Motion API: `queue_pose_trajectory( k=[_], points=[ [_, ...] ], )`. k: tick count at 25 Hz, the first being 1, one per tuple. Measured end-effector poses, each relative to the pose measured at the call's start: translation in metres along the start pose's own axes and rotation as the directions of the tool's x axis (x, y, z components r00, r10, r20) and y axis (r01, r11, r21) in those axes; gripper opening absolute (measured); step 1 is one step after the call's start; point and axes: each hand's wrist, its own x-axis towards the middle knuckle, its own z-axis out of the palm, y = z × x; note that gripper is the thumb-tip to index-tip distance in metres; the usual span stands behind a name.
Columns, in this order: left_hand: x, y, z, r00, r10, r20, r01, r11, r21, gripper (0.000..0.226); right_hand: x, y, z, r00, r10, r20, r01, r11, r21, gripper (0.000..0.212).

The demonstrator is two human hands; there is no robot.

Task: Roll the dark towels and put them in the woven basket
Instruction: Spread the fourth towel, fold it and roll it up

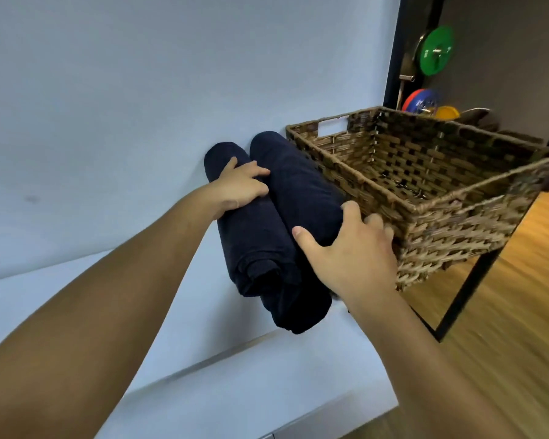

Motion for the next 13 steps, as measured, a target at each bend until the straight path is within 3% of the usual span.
queue_pose_trajectory(
  k=[3, 5, 9, 13],
  points=[
    [0.005, 0.001, 0.005, 0.999, -0.004, -0.037, 0.006, 0.998, 0.061, 0.06, 0.022, -0.012, -0.015, 0.991, -0.123, 0.061, 0.132, 0.972, -0.193, 0.077],
    [0.007, -0.004, 0.005, 0.999, 0.004, -0.046, -0.001, 0.999, 0.051, 0.059, 0.04, -0.019, -0.018, 0.971, -0.143, 0.193, 0.176, 0.97, -0.165, 0.079],
    [0.013, -0.009, 0.004, 0.997, 0.049, -0.052, -0.045, 0.996, 0.078, 0.055, 0.077, -0.033, -0.015, 0.905, -0.093, 0.415, 0.194, 0.959, -0.208, 0.109],
    [0.013, -0.006, 0.006, 0.997, 0.059, -0.06, -0.05, 0.99, 0.131, 0.054, 0.113, -0.061, -0.009, 0.887, -0.015, 0.462, 0.146, 0.957, -0.25, 0.121]
  ],
)
